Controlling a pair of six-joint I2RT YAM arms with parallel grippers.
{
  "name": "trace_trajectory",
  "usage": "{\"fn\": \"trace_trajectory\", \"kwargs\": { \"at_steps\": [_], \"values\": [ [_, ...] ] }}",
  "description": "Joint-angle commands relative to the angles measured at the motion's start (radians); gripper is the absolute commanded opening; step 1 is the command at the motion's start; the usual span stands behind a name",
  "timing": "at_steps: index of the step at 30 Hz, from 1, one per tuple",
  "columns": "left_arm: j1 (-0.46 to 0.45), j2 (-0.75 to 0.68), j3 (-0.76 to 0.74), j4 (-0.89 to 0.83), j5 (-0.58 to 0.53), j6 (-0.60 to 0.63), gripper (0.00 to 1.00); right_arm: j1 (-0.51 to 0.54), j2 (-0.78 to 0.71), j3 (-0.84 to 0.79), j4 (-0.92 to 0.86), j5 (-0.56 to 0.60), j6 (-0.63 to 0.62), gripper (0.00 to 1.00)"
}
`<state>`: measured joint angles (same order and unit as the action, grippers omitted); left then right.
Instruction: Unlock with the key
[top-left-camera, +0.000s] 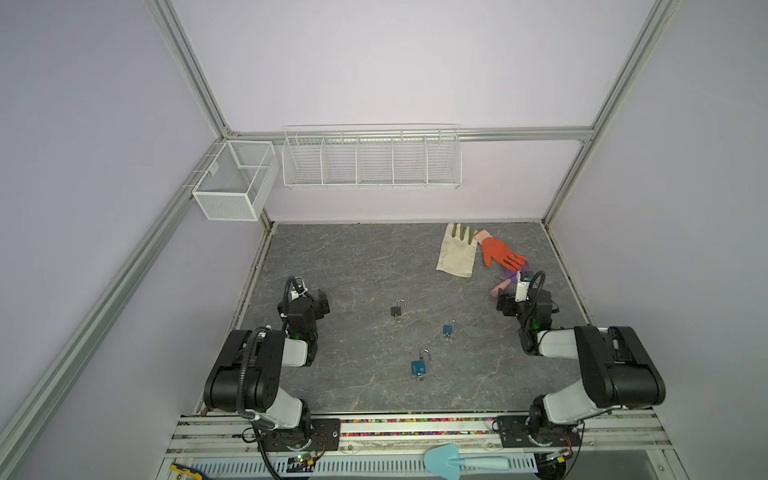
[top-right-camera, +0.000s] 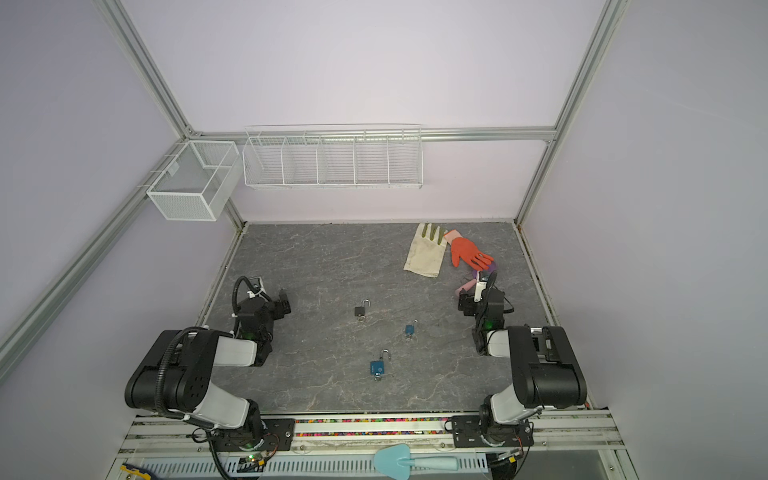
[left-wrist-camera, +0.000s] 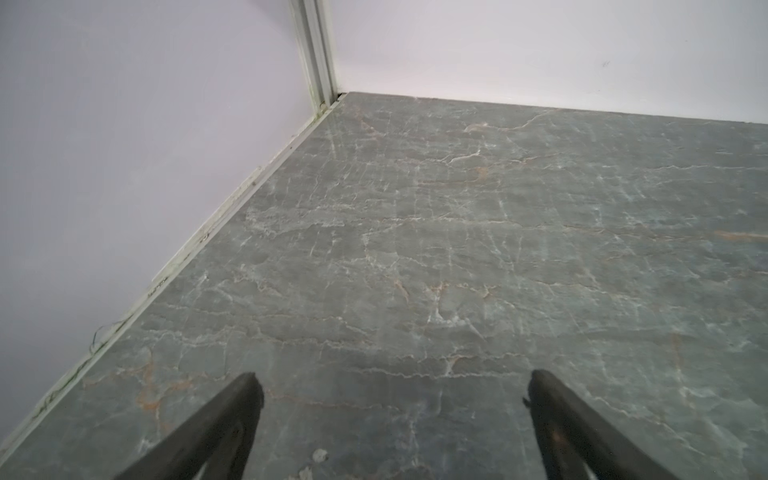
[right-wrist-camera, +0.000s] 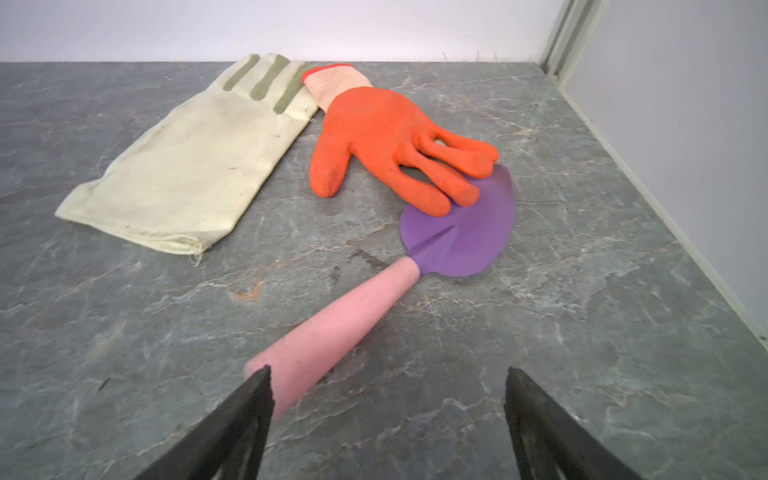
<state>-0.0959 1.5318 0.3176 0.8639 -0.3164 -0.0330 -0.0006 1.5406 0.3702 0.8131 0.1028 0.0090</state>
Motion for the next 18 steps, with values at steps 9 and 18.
{"fn": "trace_trajectory", "kwargs": {
  "at_steps": [9, 18],
  "values": [
    [0.030, 0.023, 0.066, 0.067, 0.007, 0.000, 0.99, -0.004, -0.010, 0.016, 0.054, -0.032, -0.043, 0.88],
    [0.030, 0.019, 0.068, 0.058, 0.009, -0.002, 0.99, -0.001, -0.011, 0.017, 0.051, -0.032, -0.044, 0.88]
  ]
}}
